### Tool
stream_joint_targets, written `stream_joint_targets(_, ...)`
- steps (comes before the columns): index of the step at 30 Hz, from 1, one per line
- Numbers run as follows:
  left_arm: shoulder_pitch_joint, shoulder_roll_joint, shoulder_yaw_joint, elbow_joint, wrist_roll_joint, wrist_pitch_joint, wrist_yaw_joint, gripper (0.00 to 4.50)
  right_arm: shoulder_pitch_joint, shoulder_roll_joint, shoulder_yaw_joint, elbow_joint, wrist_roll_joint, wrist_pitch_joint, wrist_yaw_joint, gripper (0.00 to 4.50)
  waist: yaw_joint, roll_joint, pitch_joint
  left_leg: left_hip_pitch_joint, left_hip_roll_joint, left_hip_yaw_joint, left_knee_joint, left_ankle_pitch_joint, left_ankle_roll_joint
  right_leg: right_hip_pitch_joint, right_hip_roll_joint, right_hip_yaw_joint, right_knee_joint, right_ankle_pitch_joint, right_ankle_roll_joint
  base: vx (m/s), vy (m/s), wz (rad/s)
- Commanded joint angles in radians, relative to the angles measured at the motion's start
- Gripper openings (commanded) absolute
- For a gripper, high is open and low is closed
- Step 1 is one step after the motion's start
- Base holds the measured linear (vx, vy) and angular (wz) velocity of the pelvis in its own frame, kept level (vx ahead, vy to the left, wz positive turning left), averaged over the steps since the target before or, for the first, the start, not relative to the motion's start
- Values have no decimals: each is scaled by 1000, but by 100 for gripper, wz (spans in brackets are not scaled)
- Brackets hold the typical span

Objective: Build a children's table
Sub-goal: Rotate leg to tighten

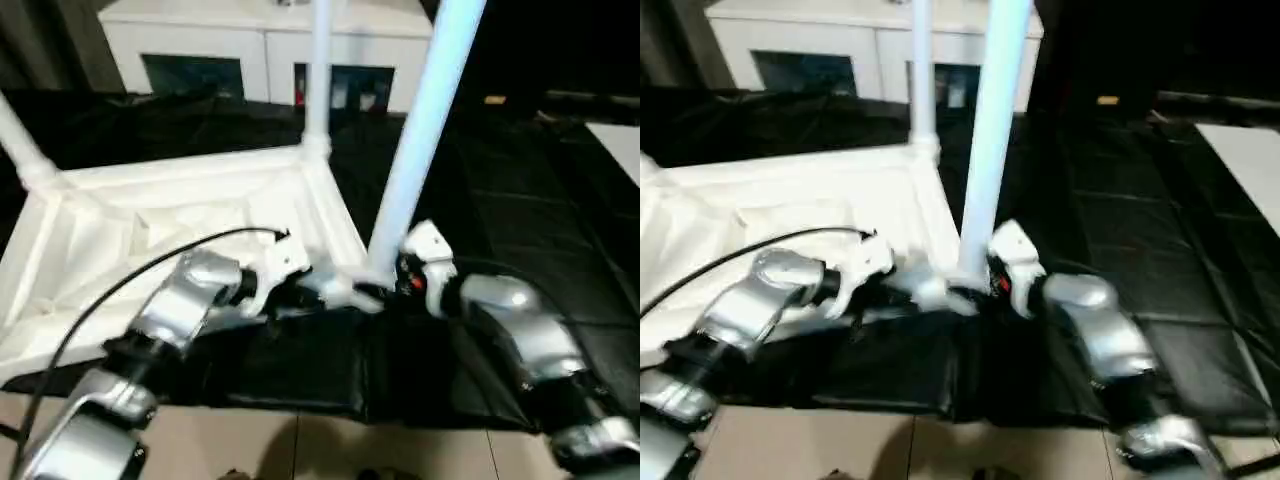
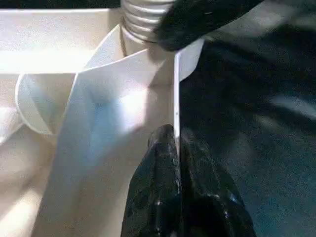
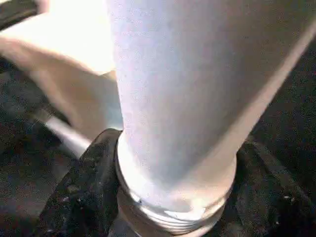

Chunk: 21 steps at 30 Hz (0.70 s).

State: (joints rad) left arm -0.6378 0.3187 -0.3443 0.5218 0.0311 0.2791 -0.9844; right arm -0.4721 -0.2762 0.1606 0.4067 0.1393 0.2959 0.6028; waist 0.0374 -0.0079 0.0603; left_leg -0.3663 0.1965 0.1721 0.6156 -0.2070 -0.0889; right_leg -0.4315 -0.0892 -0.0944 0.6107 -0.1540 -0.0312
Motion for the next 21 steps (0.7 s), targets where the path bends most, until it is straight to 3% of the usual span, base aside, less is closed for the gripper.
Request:
stream_joint_targets(1,-50,-32,31,36,5,-20,78,0,-14,30,-86,95,-26,32,-202,272,1,3,-81,-1,20,-3,-69,-106,38,78,-48,49,-73,-238,-180,0,0,0)
stream_joint_targets(2,-65,-47,36,62,13,-20,114,0,-21,51,-102,124,-34,27,-271,272,-3,4,-81,0,18,-4,-70,-104,32,76,-47,49,-72,-233,-182,0,0,0)
stream_joint_targets(3,-77,-61,41,83,18,-18,147,0,-27,70,-116,149,-37,22,-326,272,-2,4,-87,-4,18,-6,-68,-95,33,85,-49,48,-67,-209,-186,0,0,0)
stream_joint_targets(5,-124,-119,73,163,24,-8,281,0,-51,142,-149,242,-48,-24,-498,272,-4,7,-84,-1,16,-3,-67,-103,35,79,-48,49,-70,-213,-185,0,0,0)
stream_joint_targets(6,-124,-119,73,163,24,-8,281,0,-51,142,-149,242,-48,-24,-498,272,-6,6,-84,-1,13,1,-65,-104,35,76,-47,50,-75,-217,-184,0,0,0)
stream_joint_targets(7,-151,-156,96,212,26,-6,371,0,-72,197,-170,310,-50,-56,-612,272,-5,7,-83,0,14,-2,-68,-112,30,78,-47,48,-75,-233,-184,0,0,0)
stream_joint_targets(9,-168,-182,103,250,33,-19,414,0,-93,245,-184,364,-45,-88,-683,272,-5,8,-86,2,13,-1,-67,-120,28,77,-49,48,-77,-237,-183,0,0,0)
stream_joint_targets(13,-179,-201,101,276,37,-30,430,0,-114,287,-183,405,-56,-126,-725,272,-5,7,-84,1,14,-2,-70,-132,41,76,-48,47,-75,-219,-176,0,0,0)
stream_joint_targets(15,-177,-206,96,275,37,-33,422,0,-127,313,-171,420,-55,-151,-717,272,-6,0,-84,-1,13,-1,-70,-143,55,78,-49,46,-76,-231,-173,0,0,0)
stream_joint_targets(16,-178,-208,95,281,37,-38,421,0,-131,317,-171,427,-54,-160,-714,307,-5,4,-82,0,13,-1,-70,-147,57,77,-49,46,-78,-247,-170,0,0,0)
stream_joint_targets(18,-168,-188,88,275,42,-46,396,0,-139,312,-165,403,-59,-218,-679,344,-3,1,-83,0,14,-1,-70,-146,62,78,-51,46,-78,-259,-160,0,0,0)
stream_joint_targets(21,-162,-179,91,270,38,-46,381,0,-143,298,-177,386,-55,-230,-674,351,-8,1,-83,-10,13,-4,-71,-129,65,85,-50,45,-74,-240,-163,0,0,0)
